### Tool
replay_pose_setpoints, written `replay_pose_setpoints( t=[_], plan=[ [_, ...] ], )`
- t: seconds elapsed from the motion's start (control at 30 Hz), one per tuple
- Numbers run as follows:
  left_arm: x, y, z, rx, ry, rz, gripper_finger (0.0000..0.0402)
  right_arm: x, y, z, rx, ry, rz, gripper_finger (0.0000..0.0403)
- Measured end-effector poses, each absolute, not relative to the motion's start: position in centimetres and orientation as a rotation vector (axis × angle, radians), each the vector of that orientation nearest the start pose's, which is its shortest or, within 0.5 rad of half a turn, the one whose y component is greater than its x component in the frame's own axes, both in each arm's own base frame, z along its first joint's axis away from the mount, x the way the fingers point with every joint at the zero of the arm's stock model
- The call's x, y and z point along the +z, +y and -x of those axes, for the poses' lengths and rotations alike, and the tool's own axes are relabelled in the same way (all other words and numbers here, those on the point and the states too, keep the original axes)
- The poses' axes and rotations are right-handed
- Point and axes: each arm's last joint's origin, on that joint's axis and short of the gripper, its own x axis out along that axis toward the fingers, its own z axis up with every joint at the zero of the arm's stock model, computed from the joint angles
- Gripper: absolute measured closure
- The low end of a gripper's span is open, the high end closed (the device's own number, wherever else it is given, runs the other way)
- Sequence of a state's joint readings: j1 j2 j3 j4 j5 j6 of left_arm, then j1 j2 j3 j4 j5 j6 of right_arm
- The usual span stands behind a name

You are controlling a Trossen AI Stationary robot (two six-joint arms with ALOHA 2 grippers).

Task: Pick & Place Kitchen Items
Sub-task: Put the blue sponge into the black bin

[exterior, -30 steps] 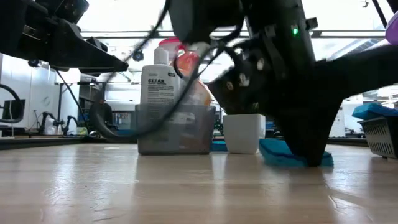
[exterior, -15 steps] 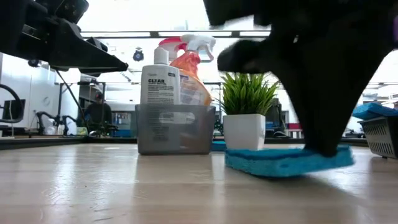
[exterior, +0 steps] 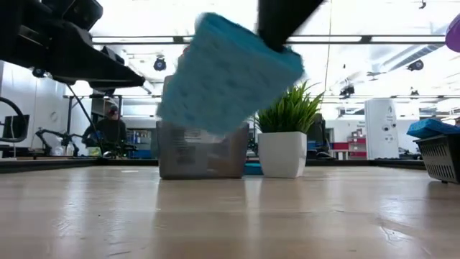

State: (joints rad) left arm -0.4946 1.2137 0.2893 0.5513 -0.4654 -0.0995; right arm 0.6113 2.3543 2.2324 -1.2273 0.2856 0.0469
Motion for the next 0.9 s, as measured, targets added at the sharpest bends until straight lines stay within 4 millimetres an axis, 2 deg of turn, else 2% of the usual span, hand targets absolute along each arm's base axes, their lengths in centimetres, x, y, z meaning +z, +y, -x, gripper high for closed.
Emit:
replay_pose_setpoints(
  t=[0.23,0.53,0.73,0.9],
  plan=[
    [15.3,-9.3,-18.9,-0.183,0.39,-0.029,0.0261,24.2,26.7,-40.2,0.269,1.142,0.601,0.0386],
    [15.7,-11.3,-18.1,-0.36,0.329,-0.186,0.0261,26.1,27.1,-40.8,0.317,1.034,0.625,0.0386],
    [16.4,-12.2,-17.7,-0.392,0.236,-0.262,0.0261,27.6,27.4,-41.2,0.35,0.924,0.632,0.0386],
    [17.1,-12.6,-17.7,-0.41,0.146,-0.307,0.0261,29.6,27.4,-41.2,0.37,0.813,0.634,0.0386]
  ],
)
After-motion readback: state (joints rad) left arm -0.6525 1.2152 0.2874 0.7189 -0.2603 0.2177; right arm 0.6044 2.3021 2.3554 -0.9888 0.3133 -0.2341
